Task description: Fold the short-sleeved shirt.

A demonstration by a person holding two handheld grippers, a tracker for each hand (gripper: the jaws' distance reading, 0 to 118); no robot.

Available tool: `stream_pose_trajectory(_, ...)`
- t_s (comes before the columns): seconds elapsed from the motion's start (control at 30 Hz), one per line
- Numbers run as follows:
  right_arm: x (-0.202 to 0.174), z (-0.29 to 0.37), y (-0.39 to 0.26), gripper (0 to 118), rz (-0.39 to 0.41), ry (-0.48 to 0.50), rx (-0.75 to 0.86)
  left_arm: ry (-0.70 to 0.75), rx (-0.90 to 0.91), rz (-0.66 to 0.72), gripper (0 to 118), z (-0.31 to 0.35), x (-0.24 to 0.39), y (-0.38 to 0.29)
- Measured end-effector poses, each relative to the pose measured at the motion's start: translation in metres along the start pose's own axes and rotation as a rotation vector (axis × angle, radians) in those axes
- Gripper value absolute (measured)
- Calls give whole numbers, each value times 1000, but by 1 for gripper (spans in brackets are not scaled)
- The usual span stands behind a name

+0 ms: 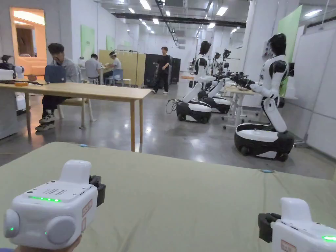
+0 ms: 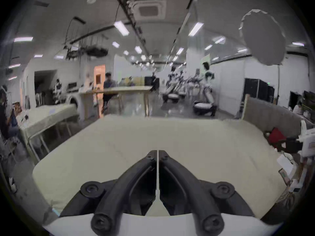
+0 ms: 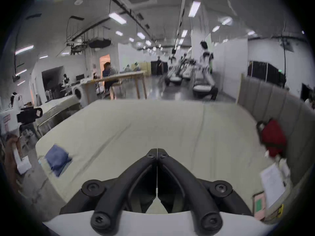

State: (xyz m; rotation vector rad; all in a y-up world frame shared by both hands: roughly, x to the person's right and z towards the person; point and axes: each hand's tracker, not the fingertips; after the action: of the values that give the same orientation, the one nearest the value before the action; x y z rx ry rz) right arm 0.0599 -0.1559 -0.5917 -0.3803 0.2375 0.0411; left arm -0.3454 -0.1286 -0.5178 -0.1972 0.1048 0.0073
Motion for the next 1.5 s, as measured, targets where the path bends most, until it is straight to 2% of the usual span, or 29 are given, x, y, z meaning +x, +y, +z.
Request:
stream_pose_trajectory(0.03,4,3,11,1,18,1,22,5,25,-51,2,0,19,8)
stream_pose_trajectory(0.1,9,10,27,3,18,-11,45,13,20,-70,4,-1,49,18)
stream_pose_trajectory(0.2,15,29,33,4,-27,-34,84,-22,-10,44,4,3,72,24)
stream_pose_trajectory(0.27,15,38,28,4,-52,-101,125,-62,-33,84,4,7,86,23)
stream_pose_trajectory(0.37,13,37,27,4,-13,-70,84,-101,-62,22,4,10,102,21)
stream_pose_trajectory(0.43,11,41,24,5,4,-98,107,-92,-76,13,4,13,109,22)
stream_pose_trajectory(0.53,16,45,24,5,-64,-56,120,-107,-78,10,4,15,111,20)
stream_pose_trajectory(0.63,16,47,25,10,-56,-68,122,-97,-81,2,5,16,108,19)
stream_pose_trajectory(0.73,15,49,25,24,-67,-51,133,-98,-56,-5,15,18,106,24)
stream_pose_trajectory(0.83,12,50,26,29,-68,-38,134,-97,-39,-8,20,20,106,24)
stream_pose_trajectory(0.9,9,51,26,49,-57,-39,138,-109,-31,-3,43,21,106,25)
stream_pose_trajectory(0.97,9,53,26,71,-55,-39,140,-113,-24,-1,77,24,107,25)
stream_pose_trajectory(1.03,8,54,24,86,-49,-38,146,-114,-20,-1,99,23,108,26)
stream_pose_trajectory(1.07,7,55,24,97,-43,-41,152,-114,-21,1,116,26,108,27)
stream_pose_trajectory(1.13,4,58,22,114,-21,-49,181,-116,4,3,118,30,110,26)
stream_pose_trajectory(1.17,3,60,22,118,-11,-48,197,-127,-10,11,118,30,110,26)
stream_pose_trajectory(1.3,0,64,27,118,-12,-56,185,-133,-3,7,118,32,112,26)
stream_pose_trajectory(1.5,-4,68,28,118,-2,-201,209,-142,0,24,118,37,111,30)
